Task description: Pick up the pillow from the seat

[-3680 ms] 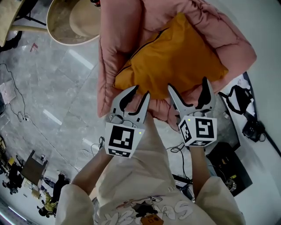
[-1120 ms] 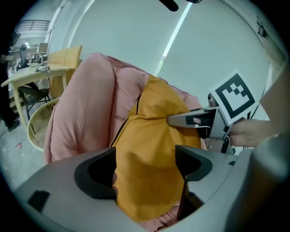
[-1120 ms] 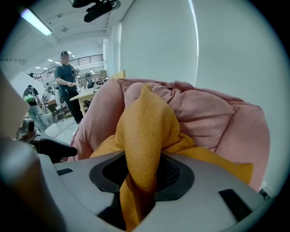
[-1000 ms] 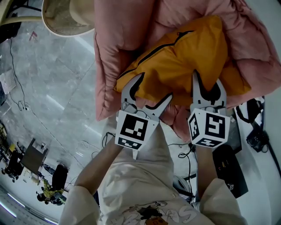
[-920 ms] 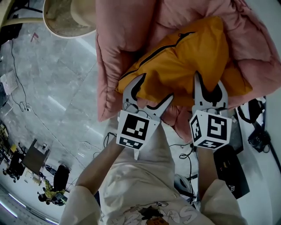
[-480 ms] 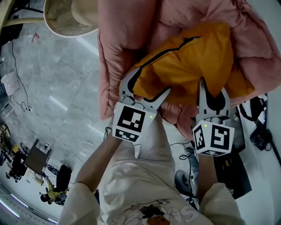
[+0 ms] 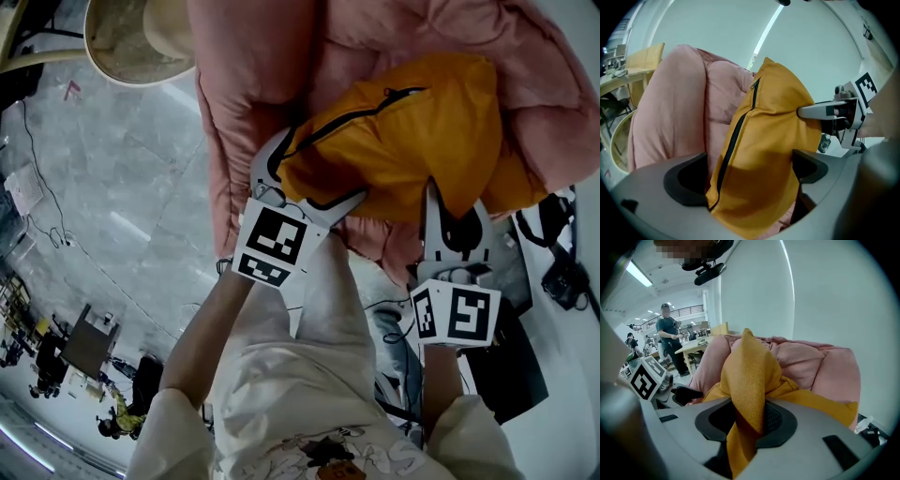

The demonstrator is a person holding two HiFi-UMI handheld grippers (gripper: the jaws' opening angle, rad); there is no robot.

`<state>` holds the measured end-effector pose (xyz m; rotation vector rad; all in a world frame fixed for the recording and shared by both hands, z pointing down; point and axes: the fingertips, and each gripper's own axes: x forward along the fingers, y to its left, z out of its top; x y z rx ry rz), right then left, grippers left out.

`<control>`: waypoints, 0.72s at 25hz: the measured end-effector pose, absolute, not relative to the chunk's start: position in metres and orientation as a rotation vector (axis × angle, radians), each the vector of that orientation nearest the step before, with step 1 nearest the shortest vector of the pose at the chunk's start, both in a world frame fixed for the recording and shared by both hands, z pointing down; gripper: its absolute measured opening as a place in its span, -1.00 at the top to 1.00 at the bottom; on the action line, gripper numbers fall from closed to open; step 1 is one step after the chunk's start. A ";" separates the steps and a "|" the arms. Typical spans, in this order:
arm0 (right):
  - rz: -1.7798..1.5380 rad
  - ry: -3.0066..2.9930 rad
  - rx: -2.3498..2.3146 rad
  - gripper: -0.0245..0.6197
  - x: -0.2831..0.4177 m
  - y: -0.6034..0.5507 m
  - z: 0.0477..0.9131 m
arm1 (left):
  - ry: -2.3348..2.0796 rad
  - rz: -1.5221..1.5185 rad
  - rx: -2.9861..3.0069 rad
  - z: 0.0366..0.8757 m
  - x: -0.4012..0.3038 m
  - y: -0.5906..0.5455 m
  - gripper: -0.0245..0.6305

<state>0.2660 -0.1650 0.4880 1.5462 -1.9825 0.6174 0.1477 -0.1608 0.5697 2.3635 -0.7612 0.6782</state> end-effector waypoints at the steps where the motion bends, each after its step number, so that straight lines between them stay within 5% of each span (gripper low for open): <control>1: 0.616 -1.985 1.549 0.51 0.267 -0.162 0.487 | -0.740 0.684 2.384 0.570 0.152 -0.159 -0.77; 7: 0.623 -1.999 1.548 0.51 0.273 -0.148 0.480 | -0.598 0.675 2.423 0.580 0.169 -0.154 -0.88; 18: 0.625 -2.032 1.532 0.55 0.271 -0.141 0.479 | -0.413 0.718 2.475 0.589 0.190 -0.154 -0.78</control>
